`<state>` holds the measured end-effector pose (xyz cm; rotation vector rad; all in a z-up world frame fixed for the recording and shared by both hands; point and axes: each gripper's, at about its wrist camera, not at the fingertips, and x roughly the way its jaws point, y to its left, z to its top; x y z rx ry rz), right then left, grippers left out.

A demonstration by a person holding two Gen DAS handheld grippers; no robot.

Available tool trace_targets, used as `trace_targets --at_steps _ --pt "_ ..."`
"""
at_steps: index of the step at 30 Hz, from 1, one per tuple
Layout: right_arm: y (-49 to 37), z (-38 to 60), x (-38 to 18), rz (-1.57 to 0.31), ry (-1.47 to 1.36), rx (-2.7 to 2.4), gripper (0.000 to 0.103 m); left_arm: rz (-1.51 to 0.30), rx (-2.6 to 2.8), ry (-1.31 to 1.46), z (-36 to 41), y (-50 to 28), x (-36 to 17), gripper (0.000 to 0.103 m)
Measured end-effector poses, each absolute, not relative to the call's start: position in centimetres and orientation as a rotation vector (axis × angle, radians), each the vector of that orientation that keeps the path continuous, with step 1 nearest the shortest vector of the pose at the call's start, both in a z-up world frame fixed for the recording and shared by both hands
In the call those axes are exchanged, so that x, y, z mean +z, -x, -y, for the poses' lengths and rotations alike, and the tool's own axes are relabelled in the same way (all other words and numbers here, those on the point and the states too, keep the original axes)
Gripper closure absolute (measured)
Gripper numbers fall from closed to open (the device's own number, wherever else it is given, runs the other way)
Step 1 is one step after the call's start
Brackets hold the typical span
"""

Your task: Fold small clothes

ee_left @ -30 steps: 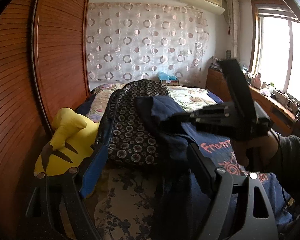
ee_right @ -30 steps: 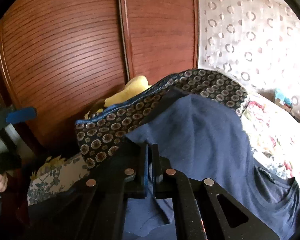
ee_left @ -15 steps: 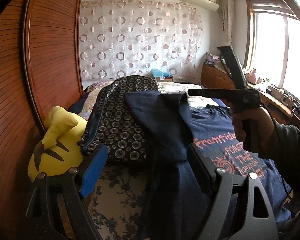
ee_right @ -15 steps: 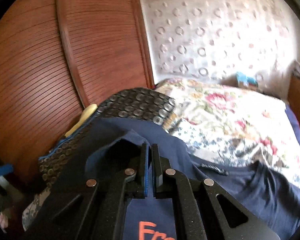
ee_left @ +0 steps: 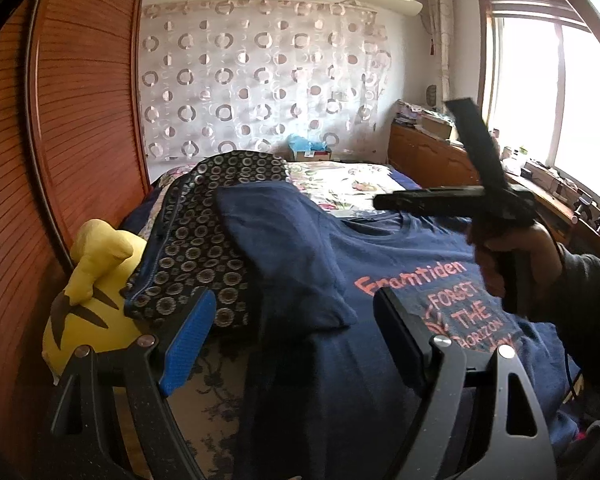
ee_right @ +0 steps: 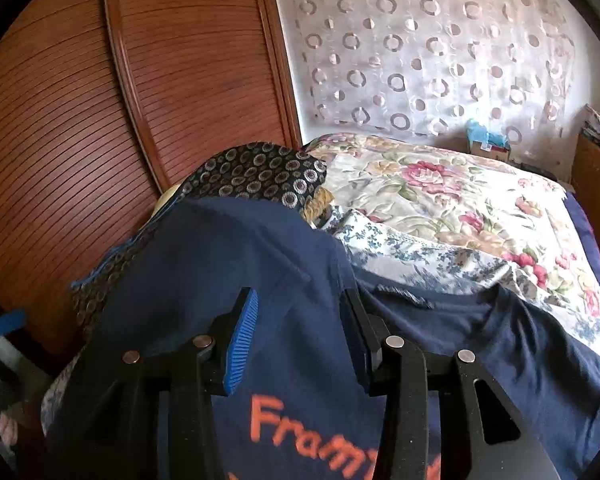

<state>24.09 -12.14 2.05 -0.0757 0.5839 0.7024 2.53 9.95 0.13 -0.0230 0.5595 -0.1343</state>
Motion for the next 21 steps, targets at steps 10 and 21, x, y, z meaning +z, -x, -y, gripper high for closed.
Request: trace_targets --at_steps 10,21 --pt "-18.6 20.6 1.9 -0.572 0.049 0.651 0.058 -0.568 -0.172 0.017 -6.5 -3.7 -0.6 0.021" --pt "-14.4 32.9 -0.1 -0.587 -0.018 0.448 0.039 -0.610 -0.241 0.003 -1.5 -5.3 -2.8 0.021"
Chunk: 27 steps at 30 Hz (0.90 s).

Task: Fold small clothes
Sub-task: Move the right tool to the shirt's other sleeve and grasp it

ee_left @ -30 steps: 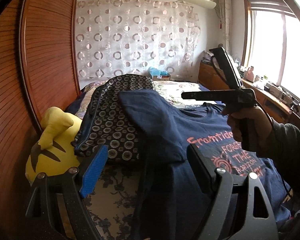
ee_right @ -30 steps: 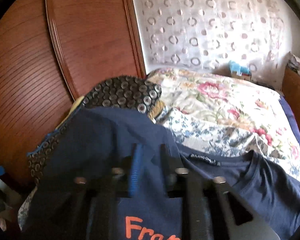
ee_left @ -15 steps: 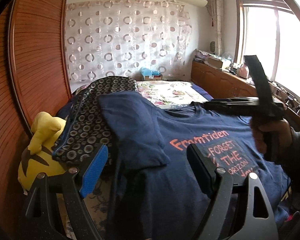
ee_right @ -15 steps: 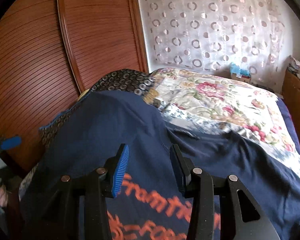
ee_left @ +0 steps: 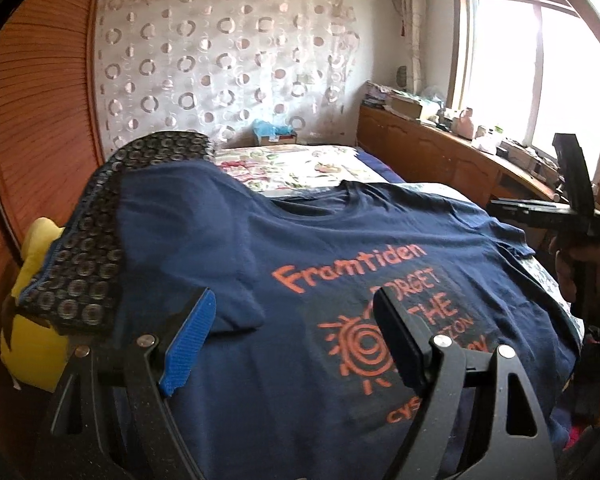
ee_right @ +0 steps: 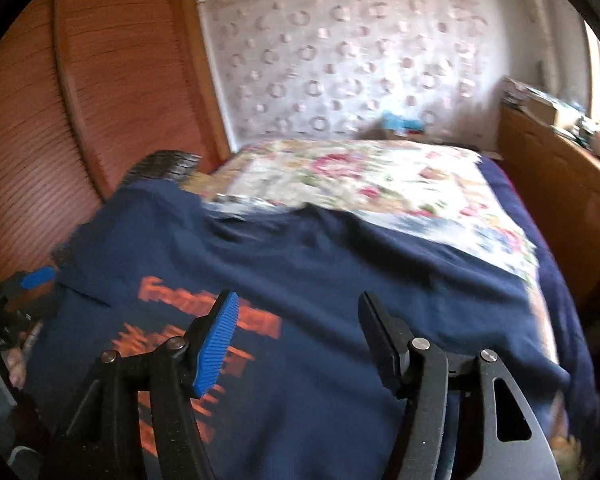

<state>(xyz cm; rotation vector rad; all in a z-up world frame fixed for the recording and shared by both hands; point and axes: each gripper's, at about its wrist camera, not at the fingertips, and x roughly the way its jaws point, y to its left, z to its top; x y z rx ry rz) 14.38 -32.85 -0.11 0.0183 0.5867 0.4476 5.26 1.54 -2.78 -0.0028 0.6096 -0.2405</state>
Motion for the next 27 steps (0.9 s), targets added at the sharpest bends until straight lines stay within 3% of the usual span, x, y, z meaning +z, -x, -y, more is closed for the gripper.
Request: trace_targets --at_steps 10,27 --pt "-12.6 42.3 -4.4 -0.702 -0.015 0.199 0.039 -0.642 -0.299 -0.016 2.2 -6.1 -3.4 0.021" --pt "-16.3 42.6 -4.5 -0.809 -0.059 0.134 0.039 -0.703 -0.408 -0.063 6.9 -6.2 -4.4 0.021"
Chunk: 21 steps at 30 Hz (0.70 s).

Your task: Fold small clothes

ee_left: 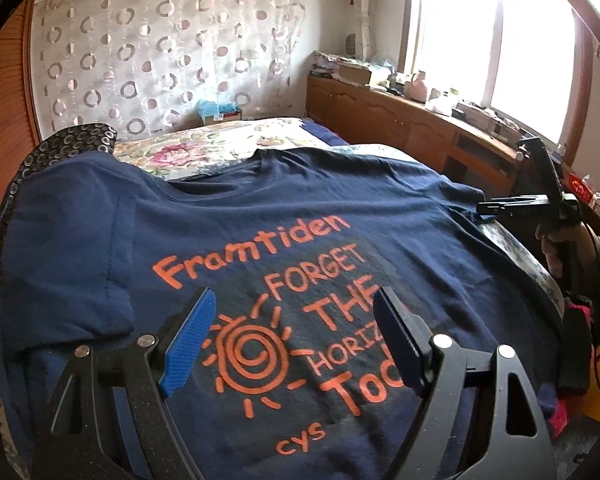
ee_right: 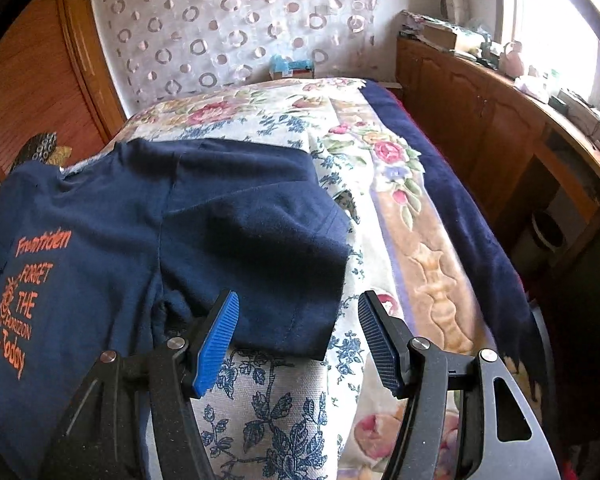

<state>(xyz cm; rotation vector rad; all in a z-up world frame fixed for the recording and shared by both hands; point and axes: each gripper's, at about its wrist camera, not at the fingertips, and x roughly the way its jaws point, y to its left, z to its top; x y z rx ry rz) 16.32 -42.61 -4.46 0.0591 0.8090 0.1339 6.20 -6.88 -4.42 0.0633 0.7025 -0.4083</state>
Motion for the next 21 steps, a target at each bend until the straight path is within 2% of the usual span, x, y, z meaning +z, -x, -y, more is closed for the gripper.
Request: trace_targets --at_steps 5,9,13,15,16,18,21 --pt "-16.59 42.25 -4.73 -0.827 0.007 0.136 0.039 -0.697 -0.414 -0.059 7.02 -5.73 -4.36 0.021" --pt "-16.47 42.35 -4.59 -0.822 0.001 0.167 0.054 -0.698 -0.413 -0.055 6.96 -5.61 -4.40 0.021" --pt "-16.14 41.94 -4.60 -0.813 0.052 0.164 0.064 -0.700 -0.405 -0.049 6.79 -5.46 -4.58 0.021" --pt "-16.21 41.83 -4.53 -0.819 0.081 0.133 0.088 -0.702 -0.398 -0.047 6.61 -5.48 -4.71 0.021" --pt "-16.21 41.65 -4.51 -0.818 0.107 0.113 0.092 -0.703 -0.396 -0.046 6.52 -5.50 -4.76 0.021" --pt "-16.22 41.54 -4.61 -0.817 0.139 0.108 0.097 -0.704 -0.390 -0.044 6.41 -5.48 -4.80 0.021" --pt "-16.07 41.49 -4.44 -0.801 0.145 0.109 0.099 -0.704 -0.380 -0.042 6.09 -5.57 -4.89 0.021"
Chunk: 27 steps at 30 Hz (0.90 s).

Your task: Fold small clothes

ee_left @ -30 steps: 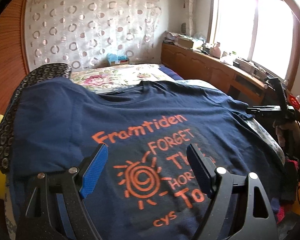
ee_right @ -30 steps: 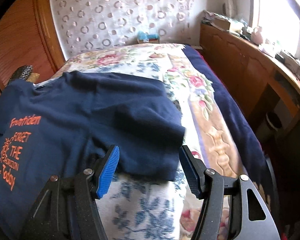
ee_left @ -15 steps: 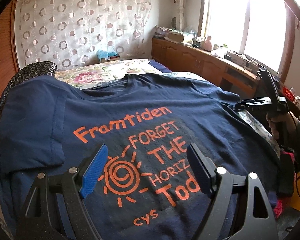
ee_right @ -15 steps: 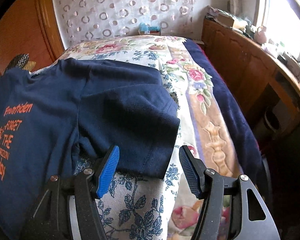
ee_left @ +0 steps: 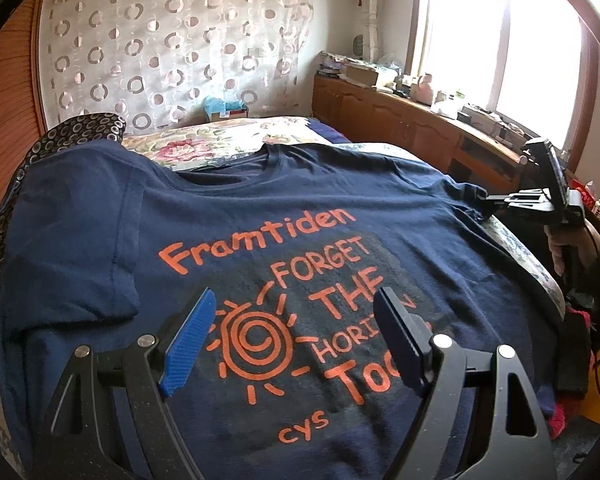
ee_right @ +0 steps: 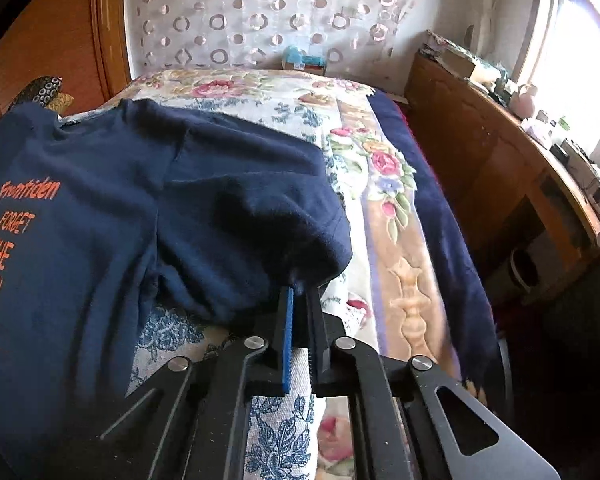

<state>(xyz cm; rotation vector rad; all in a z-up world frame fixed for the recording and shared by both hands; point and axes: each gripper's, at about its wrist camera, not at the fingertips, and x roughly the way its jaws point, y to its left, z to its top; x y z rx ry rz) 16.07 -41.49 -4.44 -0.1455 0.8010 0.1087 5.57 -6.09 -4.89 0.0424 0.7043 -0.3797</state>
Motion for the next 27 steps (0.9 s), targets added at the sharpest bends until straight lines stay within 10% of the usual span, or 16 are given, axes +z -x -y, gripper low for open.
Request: trace_targets --at_steps 14,27 --pt "-14.1 34.3 1.2 -0.578 0.116 0.341 0.099 -0.689 -0.365 -0.028 5.6 -5.3 -4.6 0.021" --pt "-14.1 30.3 -5.1 -0.714 0.132 0.436 0.093 -0.629 -0.347 -0.023 5.1 -4.6 -3.3 0.021"
